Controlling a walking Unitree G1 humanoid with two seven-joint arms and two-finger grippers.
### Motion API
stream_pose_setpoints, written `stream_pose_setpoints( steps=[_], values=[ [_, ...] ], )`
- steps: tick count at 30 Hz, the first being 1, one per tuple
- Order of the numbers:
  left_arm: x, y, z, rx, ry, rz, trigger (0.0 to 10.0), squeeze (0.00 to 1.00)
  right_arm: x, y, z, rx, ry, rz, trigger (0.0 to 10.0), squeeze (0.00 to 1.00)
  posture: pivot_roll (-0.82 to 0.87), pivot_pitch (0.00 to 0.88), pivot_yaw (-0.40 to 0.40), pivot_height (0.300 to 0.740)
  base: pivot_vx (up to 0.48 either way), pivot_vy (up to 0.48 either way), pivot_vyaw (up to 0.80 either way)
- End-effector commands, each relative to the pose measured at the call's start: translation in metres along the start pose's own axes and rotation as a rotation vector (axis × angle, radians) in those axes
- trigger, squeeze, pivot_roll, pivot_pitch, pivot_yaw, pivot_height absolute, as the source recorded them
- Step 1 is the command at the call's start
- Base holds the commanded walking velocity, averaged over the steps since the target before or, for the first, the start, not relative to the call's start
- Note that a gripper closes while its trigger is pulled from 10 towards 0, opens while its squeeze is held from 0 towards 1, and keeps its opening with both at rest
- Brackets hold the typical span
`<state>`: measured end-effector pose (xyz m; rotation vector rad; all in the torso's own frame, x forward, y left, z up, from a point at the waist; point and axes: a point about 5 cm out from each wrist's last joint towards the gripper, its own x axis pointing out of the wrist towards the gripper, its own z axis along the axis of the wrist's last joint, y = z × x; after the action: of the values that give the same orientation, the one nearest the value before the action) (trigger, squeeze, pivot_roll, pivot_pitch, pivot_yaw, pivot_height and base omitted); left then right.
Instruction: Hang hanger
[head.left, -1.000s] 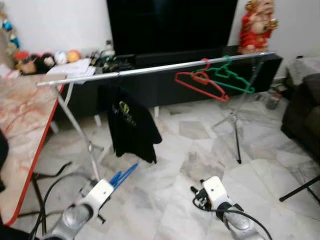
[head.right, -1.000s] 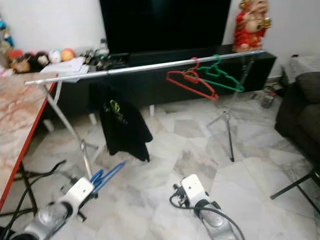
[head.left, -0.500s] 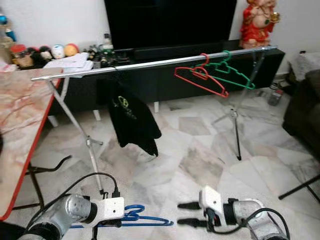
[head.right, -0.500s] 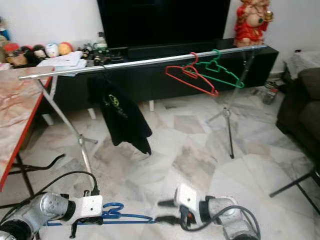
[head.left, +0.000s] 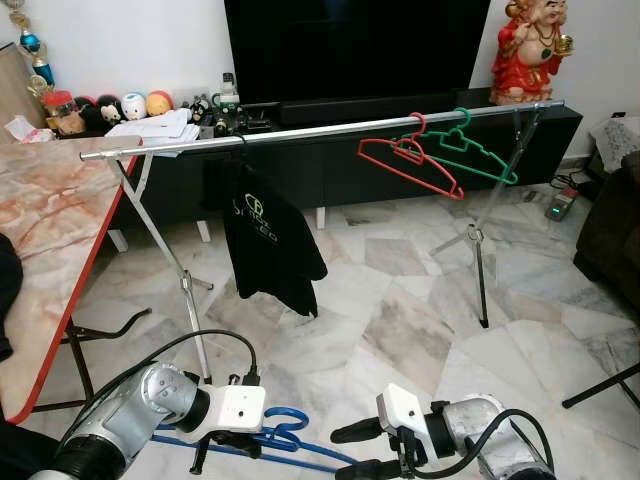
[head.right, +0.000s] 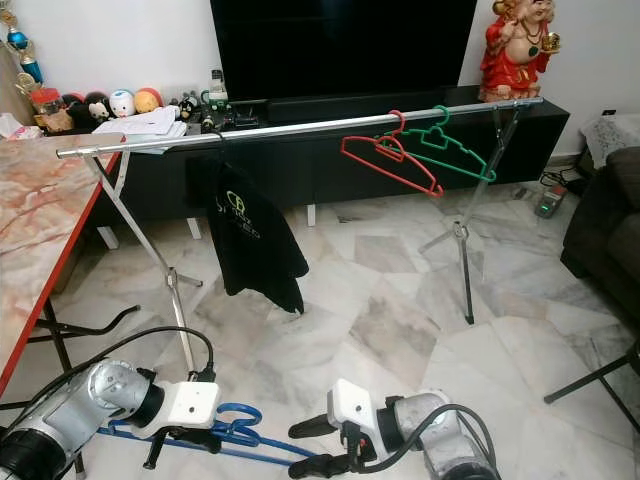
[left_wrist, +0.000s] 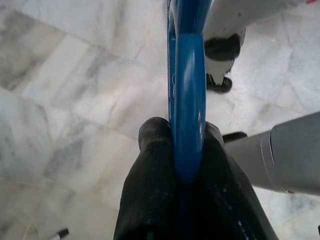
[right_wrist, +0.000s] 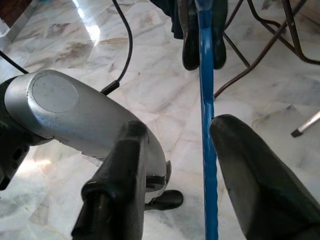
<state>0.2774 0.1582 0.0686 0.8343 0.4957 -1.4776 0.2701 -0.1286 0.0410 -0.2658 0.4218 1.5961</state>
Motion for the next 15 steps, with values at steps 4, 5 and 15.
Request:
stream_pose_setpoints(
  steps=[4, 5, 15],
  values=[
    [-0.002, -0.001, 0.018, 0.02, -0.027, -0.043, 10.0, 0.0, 0.008, -0.005, 0.007, -0.041, 0.014, -0.003, 10.0, 0.0, 0.09, 0.009, 0.008, 0.74, 0.0, 0.0, 0.0],
    [-0.002, -0.001, 0.02, 0.021, -0.03, -0.046, 10.0, 0.0, 0.008, -0.005, 0.006, -0.041, 0.016, -0.005, 10.0, 0.0, 0.09, 0.009, 0.008, 0.74, 0.0, 0.0, 0.0],
    [-0.003, 0.0, 0.041, 0.038, -0.046, -0.066, 10.0, 0.0, 0.02, -0.005, 0.006, -0.034, 0.015, -0.018, 10.0, 0.0, 0.1, 0.026, 0.004, 0.74, 0.0, 0.0, 0.0]
  ],
)
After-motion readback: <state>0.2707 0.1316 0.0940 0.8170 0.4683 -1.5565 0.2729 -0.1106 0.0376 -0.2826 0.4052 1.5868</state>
